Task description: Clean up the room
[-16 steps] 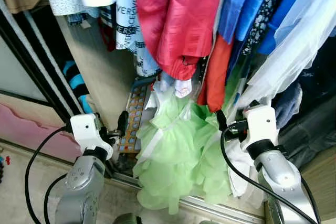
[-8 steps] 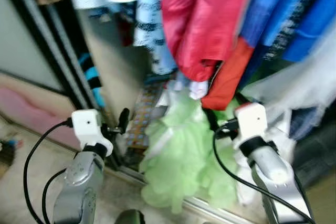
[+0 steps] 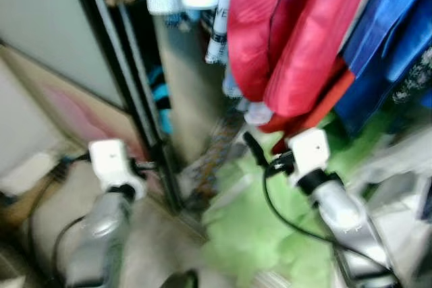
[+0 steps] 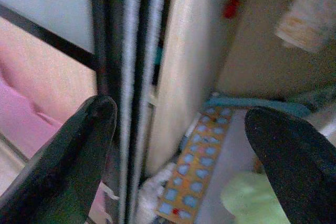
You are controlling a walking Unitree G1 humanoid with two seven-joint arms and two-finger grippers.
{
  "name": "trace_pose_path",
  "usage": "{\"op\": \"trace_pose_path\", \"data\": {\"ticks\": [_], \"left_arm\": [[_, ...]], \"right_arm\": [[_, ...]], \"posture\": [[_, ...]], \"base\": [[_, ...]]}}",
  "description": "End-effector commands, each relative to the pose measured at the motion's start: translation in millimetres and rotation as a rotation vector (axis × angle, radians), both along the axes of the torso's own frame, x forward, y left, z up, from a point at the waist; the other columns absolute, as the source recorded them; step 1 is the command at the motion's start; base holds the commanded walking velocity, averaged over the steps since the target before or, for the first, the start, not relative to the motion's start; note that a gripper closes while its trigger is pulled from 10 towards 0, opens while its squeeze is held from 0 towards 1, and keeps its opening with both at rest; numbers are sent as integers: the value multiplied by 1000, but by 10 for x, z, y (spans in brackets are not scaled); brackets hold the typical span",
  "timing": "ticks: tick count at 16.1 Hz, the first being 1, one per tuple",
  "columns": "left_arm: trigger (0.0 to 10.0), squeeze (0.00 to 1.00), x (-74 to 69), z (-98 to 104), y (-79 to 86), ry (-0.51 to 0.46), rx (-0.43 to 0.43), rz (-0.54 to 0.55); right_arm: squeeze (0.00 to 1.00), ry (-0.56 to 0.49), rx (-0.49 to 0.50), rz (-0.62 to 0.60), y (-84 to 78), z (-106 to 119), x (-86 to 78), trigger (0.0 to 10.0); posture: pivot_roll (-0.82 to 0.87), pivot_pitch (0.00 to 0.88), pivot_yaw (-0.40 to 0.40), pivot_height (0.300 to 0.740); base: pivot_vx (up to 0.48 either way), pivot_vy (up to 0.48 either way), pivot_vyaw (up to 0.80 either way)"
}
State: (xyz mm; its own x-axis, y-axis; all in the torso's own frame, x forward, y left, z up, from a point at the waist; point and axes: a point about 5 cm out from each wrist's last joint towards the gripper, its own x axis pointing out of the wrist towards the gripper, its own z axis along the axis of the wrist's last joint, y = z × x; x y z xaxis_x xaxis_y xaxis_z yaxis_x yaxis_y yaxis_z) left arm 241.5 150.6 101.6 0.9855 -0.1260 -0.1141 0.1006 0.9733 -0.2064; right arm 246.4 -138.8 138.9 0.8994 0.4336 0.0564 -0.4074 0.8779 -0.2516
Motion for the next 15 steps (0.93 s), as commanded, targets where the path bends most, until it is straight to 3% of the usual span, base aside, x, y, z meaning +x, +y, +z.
{"op": "trace_pose_path", "data": {"ticks": [1,6,8,12,15], "left_arm": [[10000,0,-3,18,39,7,22,8],[10000,0,-70,26,115,26,79,58],[10000,0,5,93,97,-54,76,66],[10000,0,-25,15,106,12,96,95],[10000,0,-55,-8,169,-17,146,138]], "right_arm": [[0,-12,13,16,25,51,0,10000],[0,10,-6,-19,-148,28,-142,10000],[0,0,14,7,-76,25,-102,10000],[0,44,69,7,-31,-76,-2,10000],[0,108,109,-28,-53,-234,64,10000]], "posture": [[-95,0,33,740],[-121,0,42,740],[-126,0,41,740],[-98,0,22,740],[-62,0,8,740]], "base": [[0,0,800],[0,0,800],[0,0,800],[0,0,800],[0,0,800]]}}
